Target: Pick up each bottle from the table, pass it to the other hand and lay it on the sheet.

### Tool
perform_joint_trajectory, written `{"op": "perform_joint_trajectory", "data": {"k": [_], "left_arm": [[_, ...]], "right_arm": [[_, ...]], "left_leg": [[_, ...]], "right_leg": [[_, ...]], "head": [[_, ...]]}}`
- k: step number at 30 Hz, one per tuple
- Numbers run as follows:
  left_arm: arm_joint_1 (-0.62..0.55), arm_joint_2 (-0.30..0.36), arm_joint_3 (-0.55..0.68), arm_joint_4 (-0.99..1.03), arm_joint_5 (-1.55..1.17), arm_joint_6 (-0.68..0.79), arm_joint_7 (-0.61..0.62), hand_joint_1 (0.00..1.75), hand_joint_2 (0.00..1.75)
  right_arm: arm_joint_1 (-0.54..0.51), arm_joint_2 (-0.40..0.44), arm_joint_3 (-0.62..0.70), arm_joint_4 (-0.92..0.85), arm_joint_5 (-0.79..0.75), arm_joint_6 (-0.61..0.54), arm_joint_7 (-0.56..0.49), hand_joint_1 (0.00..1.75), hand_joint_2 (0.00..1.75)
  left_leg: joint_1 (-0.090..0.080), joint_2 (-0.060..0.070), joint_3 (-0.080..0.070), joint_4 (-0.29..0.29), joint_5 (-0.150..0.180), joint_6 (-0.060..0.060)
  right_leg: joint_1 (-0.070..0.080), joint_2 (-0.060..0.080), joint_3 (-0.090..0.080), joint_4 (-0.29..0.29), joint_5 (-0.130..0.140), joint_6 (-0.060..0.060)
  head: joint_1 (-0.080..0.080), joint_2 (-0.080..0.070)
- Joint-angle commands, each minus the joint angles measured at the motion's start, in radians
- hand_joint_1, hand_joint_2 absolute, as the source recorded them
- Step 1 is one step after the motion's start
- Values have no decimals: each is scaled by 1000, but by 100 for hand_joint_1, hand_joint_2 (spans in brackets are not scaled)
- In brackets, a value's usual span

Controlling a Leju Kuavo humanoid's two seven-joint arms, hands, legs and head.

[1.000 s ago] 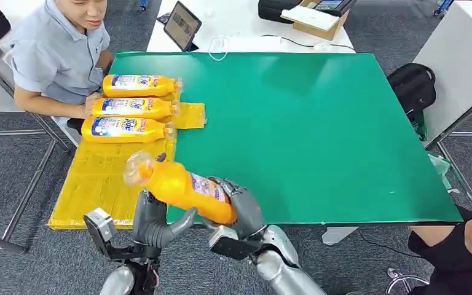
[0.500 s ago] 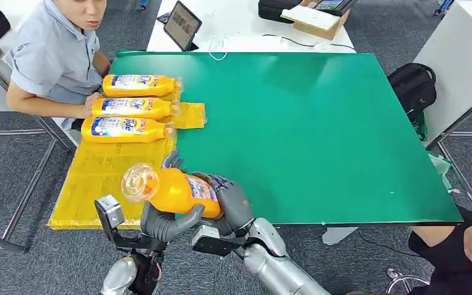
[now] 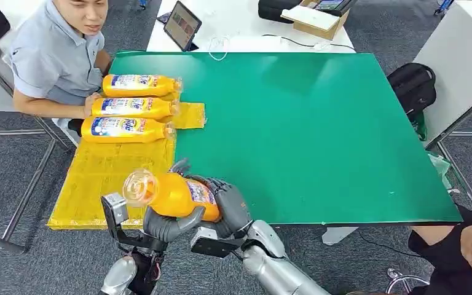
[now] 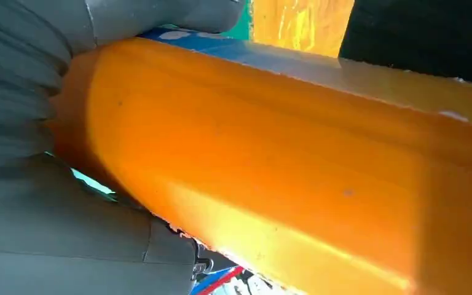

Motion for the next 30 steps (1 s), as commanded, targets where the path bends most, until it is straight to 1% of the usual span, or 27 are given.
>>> {"op": "perform_joint_trajectory", "data": {"k": [1, 2, 5, 6, 7, 9, 10, 11, 12, 13, 14, 16, 18, 20, 22, 24, 25, 26, 27, 28, 29, 30], "left_arm": [[-59, 1, -46, 94, 35, -8, 15, 175, 175], [-63, -1, -35, 95, 43, -1, 13, 175, 175], [-73, 0, -22, 98, 51, 6, 12, 175, 175], [-75, -5, -12, 100, 60, 16, 8, 175, 175], [-80, -9, 9, 101, 73, 32, 0, 175, 175], [-98, -11, 46, 107, 92, 72, -8, 175, 175], [-110, -11, 71, 110, 104, 93, -10, 175, 175], [-118, -13, 97, 112, 111, 130, -15, 175, 175], [-124, -10, 121, 110, 105, 169, -26, 175, 175], [-130, -4, 149, 106, 72, 236, -47, 175, 175], [-137, 9, 164, 104, 21, 298, -67, 175, 175], [-137, 9, 164, 104, 21, 298, -67, 175, 175], [-137, 9, 164, 104, 21, 298, -67, 175, 175], [-137, 9, 164, 104, 21, 298, -67, 175, 175], [-150, 31, 176, 114, -164, 483, -117, 175, 175], [-193, 75, 202, 148, -401, 655, -120, 175, 175], [-221, 101, 228, 174, -572, 748, -118, 175, 175], [-243, 116, 247, 193, -655, 755, -94, 175, 175], [-270, 135, 256, 223, -756, 761, -73, 175, 175], [-303, 151, 263, 268, -870, 771, -38, 175, 175], [-350, 171, 255, 338, -1002, 759, 7, 175, 175], [-375, 177, 252, 377, -1055, 747, 22, 175, 175]], "right_arm": [[-44, 36, 70, 109, -2, -58, -7, 0, 175], [-42, 37, 67, 109, -3, -83, -16, 0, 0], [-40, 34, 67, 103, -11, -99, -18, 0, 0], [-34, 32, 68, 87, -21, -122, -18, 0, 0], [-25, 26, 72, 61, -31, -156, -18, 0, 0], [-8, 5, 90, 7, -69, -209, -18, 0, 0], [7, -7, 83, -31, -76, -224, -18, 0, 0], [50, -8, 27, -107, -39, -224, -18, 0, 0], [83, -12, -1, -161, -26, -224, -18, 0, 0], [133, -14, -39, -246, -14, -224, -18, 0, 0], [174, -15, -68, -316, -7, -224, -18, 0, 0], [174, -15, -68, -316, -7, -224, -18, 0, 0], [174, -15, -68, -316, -7, -224, -18, 0, 0], [174, -15, -68, -316, -7, -224, -18, 0, 0], [239, -5, -121, -438, 27, -224, -18, 0, 0], [296, 7, -171, -551, 83, -224, -18, 0, 0], [318, 8, -189, -608, 94, -224, -18, 0, 0], [332, 12, -207, -643, 108, -224, -18, 0, 0], [336, 8, -204, -675, 87, -224, -18, 0, 0], [338, 5, -202, -694, 73, -224, -18, 0, 0], [335, -4, -184, -717, 45, -224, -18, 0, 0], [332, -7, -172, -728, 35, -224, -18, 0, 0]], "left_leg": [[1, 1, 5, 0, -2, -1], [0, 0, 3, 0, -1, -1], [1, 1, 3, 0, -1, -1], [0, 0, 2, 0, -1, -1], [1, 0, 4, 0, -2, -1], [1, -1, 2, 0, 0, -1], [1, -1, 4, 0, -1, -1], [1, -1, 3, 0, -1, -1], [1, -2, 2, 0, 0, -1], [1, -3, 4, 0, -1, -1], [2, -2, 2, 0, -1, -1], [1, -2, 4, -1, -1, -2], [1, -2, 2, 0, -1, -1], [1, -2, 3, 0, -1, -1], [1, -1, 4, 0, -2, -1], [1, -2, 1, 0, 0, -1], [1, -3, 3, 0, -1, -2], [1, -3, 1, 0, 0, -1], [1, -2, 1, 0, 0, -2], [1, -2, 3, 0, -1, -2], [1, -2, 2, 0, -1, -2], [1, -3, 2, 0, 0, -2]], "right_leg": [[1, 1, 4, 0, -2, -2], [1, 0, 3, 0, -1, -2], [1, 1, 3, 0, -1, -2], [1, 0, 2, 0, -1, -1], [1, 0, 4, 0, -2, -2], [1, -1, 1, 0, -1, -1], [1, -1, 4, 0, -2, -2], [1, -1, 3, 0, -1, -2], [1, -2, 2, 0, -1, -1], [1, -3, 4, 0, -2, -2], [2, -2, 3, -1, -1, -2], [1, -2, 4, 0, -2, -3], [1, -2, 2, 0, -1, -2], [1, -2, 3, 0, -2, -2], [1, -1, 4, 0, -2, -2], [1, -2, 1, 0, -1, -2], [1, -3, 3, 1, -3, -3], [1, -3, 1, 0, -2, -2], [1, -2, 1, 1, -1, -2], [1, -2, 3, 1, -2, -3], [1, -2, 2, 1, -2, -3], [1, -3, 2, 1, -1, -2]], "head": [[0, 0], [0, 0], [0, 0], [0, 0], [0, 0], [0, 0], [0, 0], [0, 0], [0, 0], [0, 0], [0, 0], [0, 0], [0, 0], [0, 0], [0, 0], [0, 0], [0, 0], [1, 0], [0, 0], [0, 0], [0, 0], [0, 0]]}}
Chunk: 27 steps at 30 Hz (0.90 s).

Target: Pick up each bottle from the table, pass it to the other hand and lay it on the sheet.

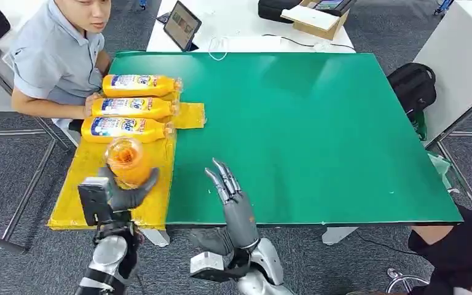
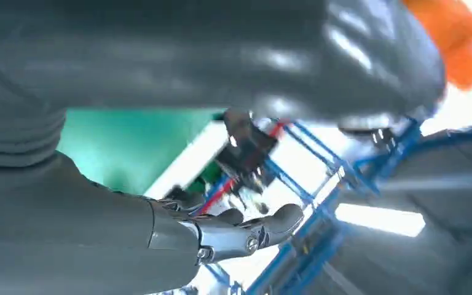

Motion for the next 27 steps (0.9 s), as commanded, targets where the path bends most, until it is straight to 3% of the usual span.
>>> {"op": "perform_joint_trajectory", "data": {"k": [1, 7, 11, 12, 14, 17, 19, 21, 23, 24, 25, 27], "left_arm": [[-309, 144, 56, 419, -604, -29, 152, 175, 175], [-545, 140, -79, 826, -836, -240, 216, 175, 175], [-593, 128, -108, 925, -855, -355, 242, 175, 175], [-593, 128, -108, 925, -855, -355, 242, 164, 175], [-602, 118, -93, 961, -833, -405, 251, 164, 175], [-615, 108, -82, 993, -812, -477, 259, 145, 175], [-624, 109, -93, 1004, -816, -521, 270, 141, 175], [-622, 108, -92, 1006, -815, -530, 283, 106, 175], [-624, 94, -83, 1012, -801, -563, 308, 37, 175], [-621, 88, -79, 1011, -794, -564, 308, 28, 175], [-619, 82, -65, 1011, -777, -572, 304, 7, 175], [-613, 75, -48, 1006, -753, -585, 288, 0, 175]], "right_arm": [[53, -37, -15, -262, -87, -3, 1, 0, 0], [14, -63, 127, -155, -186, -3, 1, 0, 0], [5, -72, 159, -120, -243, -3, 1, 0, 0], [5, -72, 159, -120, -243, -3, 1, 0, 0], [2, -76, 166, -101, -264, -3, 1, 0, 0], [-7, -74, 165, -74, -284, -3, 1, 0, 0], [-13, -75, 164, -62, -318, -3, 1, 0, 0], [-15, -73, 157, -54, -329, -3, 1, 0, 0], [-15, -67, 140, -48, -339, -3, 1, 0, 0], [-17, -68, 138, -48, -340, -3, 1, 0, 0], [-18, -67, 132, -45, -337, -3, 1, 0, 0], [-20, -67, 131, -42, -344, -3, 1, 0, 0]], "left_leg": [[1, -3, 3, 0, 0, -2], [2, -4, 5, 0, 2, -2], [2, -1, 4, 0, 2, -1], [2, 0, 3, 0, 2, -1], [2, 0, 4, 0, 1, -1], [2, 0, 4, 0, 1, -1], [2, 0, 4, 1, 0, -2], [2, 1, 2, 0, 1, -1], [2, 1, 5, 0, 1, -2], [1, 1, 3, -1, 2, -1], [2, 2, 5, 0, 1, -2], [1, 1, 4, -1, 1, -1]], "right_leg": [[1, -3, 4, 1, -2, -3], [2, -4, 6, 0, -1, -3], [1, -1, 5, 0, 0, -2], [1, 0, 4, 0, 1, -2], [1, 0, 5, 0, 0, -2], [1, 0, 4, 0, 0, -2], [2, 0, 5, 1, 0, -3], [1, 0, 3, 0, 1, -2], [1, 1, 5, 0, 0, -2], [1, 1, 4, 0, 1, -2], [1, 1, 6, 0, 0, -3], [1, 1, 4, 0, 1, -2]], "head": [[0, 0], [0, 0], [0, 0], [0, 0], [0, 0], [0, 0], [0, 0], [0, 0], [0, 0], [0, 0], [0, 0], [0, 0]]}}
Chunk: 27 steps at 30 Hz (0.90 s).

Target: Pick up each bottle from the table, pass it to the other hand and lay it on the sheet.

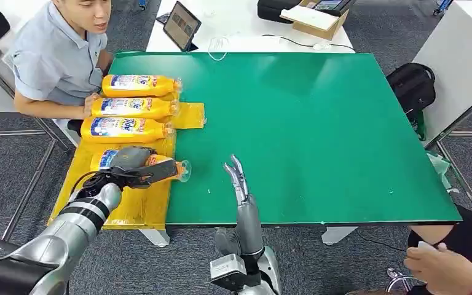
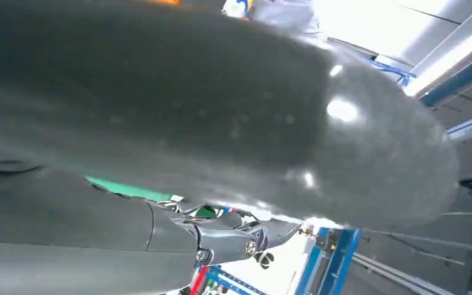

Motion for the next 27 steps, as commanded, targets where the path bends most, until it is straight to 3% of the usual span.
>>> {"op": "perform_joint_trajectory", "data": {"k": [1, 5, 9, 12, 15, 17, 22, 23, 24, 27], "left_arm": [[-31, -44, 30, 110, 98, -69, -54, 0, 175], [24, -71, 112, 26, 262, -120, -208, 0, 175], [72, -105, 142, -42, 340, -135, -259, 0, 175], [207, -144, 147, -246, 495, -203, -298, 0, 175], [339, -166, 112, -476, 570, -61, -335, 0, 175], [417, -218, 134, -646, 648, 115, -389, 0, 175], [437, -237, 128, -711, 756, 91, -378, 0, 175], [465, -244, 128, -768, 931, 42, -364, 0, 175], [493, -259, 108, -815, 1007, 68, -388, 0, 175], [575, -289, 43, -917, 1134, 103, -405, 0, 175]], "right_arm": [[-51, -25, 1, 97, -25, -2, 1, 0, 0], [-53, -26, -3, 86, -11, -2, 1, 0, 0], [-46, -17, -23, 87, 1, -2, 1, 0, 0], [-35, -12, -37, 92, 21, -2, 1, 0, 0], [-9, -6, -56, 58, 52, -2, 1, 0, 0], [15, 10, -81, 23, 65, -2, 1, 0, 0], [32, 29, -110, -16, 69, -2, 1, 0, 0], [72, 83, -208, -129, 192, -2, 1, 0, 0], [89, 124, -262, -213, 226, -2, 1, 0, 175], [99, 172, -332, -319, 264, -2, 1, 0, 175]], "left_leg": [[0, 0, 3, -1, 0, 0], [1, -1, 5, -1, -1, -1], [0, 0, 4, -1, -1, 0], [0, -1, 5, -1, -1, 0], [-1, 0, 4, -1, -2, 0], [-1, 0, 3, 0, -2, 0], [0, 0, 3, 2, -4, -1], [0, 0, 3, 0, -3, -1], [-1, -1, -1, 1, -2, 0], [-1, 0, -2, 3, -3, -1]], "right_leg": [[0, 0, 3, -1, 0, -1], [1, -1, 5, -1, -2, -2], [0, 0, 5, -1, -1, -1], [0, 0, 5, -2, -1, -1], [-1, 0, 4, -1, -2, -1], [0, 0, 4, -1, -2, -1], [1, 0, 4, 0, -3, -2], [1, 0, 4, -1, -2, -1], [-1, -1, 0, 1, -2, -1], [0, 0, -2, 3, -3, -1]], "head": [[0, 0], [0, 0], [0, 0], [0, 0], [0, 0], [0, 0], [0, 0], [0, 0], [0, 0], [0, 0]]}}
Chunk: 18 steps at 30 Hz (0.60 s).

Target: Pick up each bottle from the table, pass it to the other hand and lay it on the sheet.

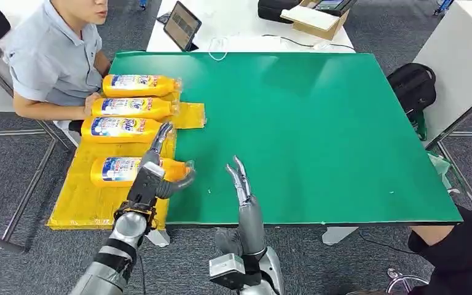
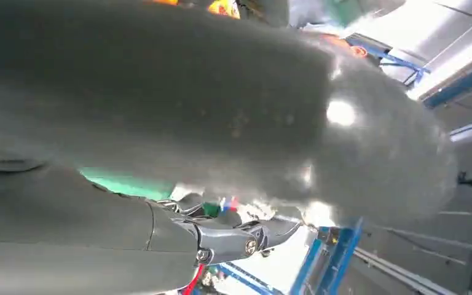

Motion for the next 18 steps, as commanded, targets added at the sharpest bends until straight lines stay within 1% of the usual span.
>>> {"op": "perform_joint_trajectory", "data": {"k": [1, 2, 3, 5, 7, 8, 10, 11, 12, 14, 15, 17, 18], "left_arm": [[175, -80, -75, -328, 362, 26, -18, 0, 175], [185, -81, -79, -337, 378, 38, -12, 0, 175], [209, -77, -82, -353, 398, 65, -18, 0, 175], [236, -56, -91, -359, 480, 92, -4, 0, 175], [255, -37, -107, -364, 483, 94, -7, 0, 175], [265, -29, -115, -367, 473, 94, -12, 0, 175], [284, -24, -122, -371, 471, 91, -5, 0, 175], [299, -21, -126, -371, 469, 86, 30, 0, 175], [314, -19, -127, -369, 455, 96, 36, 0, 175], [335, -18, -124, -370, 444, 107, 29, 0, 175], [353, -19, -118, -368, 430, 131, 46, 0, 175], [363, -20, -112, -368, 424, 145, 45, 0, 175], [367, -26, -106, -361, 421, 162, 33, 0, 175]], "right_arm": [[65, 148, -268, -299, 122, -2, 1, 0, 175], [69, 148, -273, -282, 86, -2, 1, 0, 175], [72, 148, -263, -229, 20, -2, 1, 0, 175], [81, 148, -299, -203, -76, -2, 1, 0, 175], [95, 148, -325, -222, -48, -2, 1, 0, 175], [104, 148, -349, -243, -42, -2, 1, 0, 175], [118, 148, -385, -266, -27, -2, 1, 0, 175], [130, 148, -433, -285, -20, -2, 1, 0, 0], [139, 148, -479, -295, -27, -2, 1, 0, 0], [147, 148, -492, -289, -39, -2, 1, 0, 0], [158, 148, -496, -229, -113, -2, 1, 0, 0], [152, 148, -490, -203, -116, -2, 1, 0, 0], [163, 148, -477, -202, -80, -2, 1, 0, 0]], "left_leg": [[0, 0, 1, 3, -4, -1], [0, 1, 2, 2, -3, -1], [0, -1, 2, 0, -2, -1], [1, 0, 5, 0, -3, -1], [0, 1, 3, -1, -1, -1], [0, 2, 6, -1, -3, -2], [0, -1, 2, -1, -2, -1], [0, -2, 4, 0, -3, -1], [0, -2, 4, -1, -2, -1], [0, -1, 6, -1, -3, -1], [0, 0, 5, -1, -3, -1], [1, 0, 9, -1, -5, -1], [1, 0, 10, -2, -5, -1]], "right_leg": [[0, 0, 1, 4, -4, -2], [1, 1, 2, 2, -3, -2], [0, -1, 2, 1, -2, -1], [1, 0, 6, -1, -3, -2], [0, 1, 3, -1, -1, -1], [1, 2, 5, -1, -2, -2], [0, -1, 2, -1, -1, -1], [1, -2, 4, -1, -2, -2], [0, -2, 4, -1, -2, -2], [1, -1, 6, -2, -3, -2], [0, 0, 5, -2, -2, -2], [1, 0, 9, -2, -3, -3], [1, 0, 10, -3, -4, -3]], "head": [[0, 0], [0, 0], [0, 0], [1, 0], [1, 0], [0, 0], [0, 0], [0, 0], [0, 0], [0, 0], [0, 0], [0, 0], [0, 0]]}}
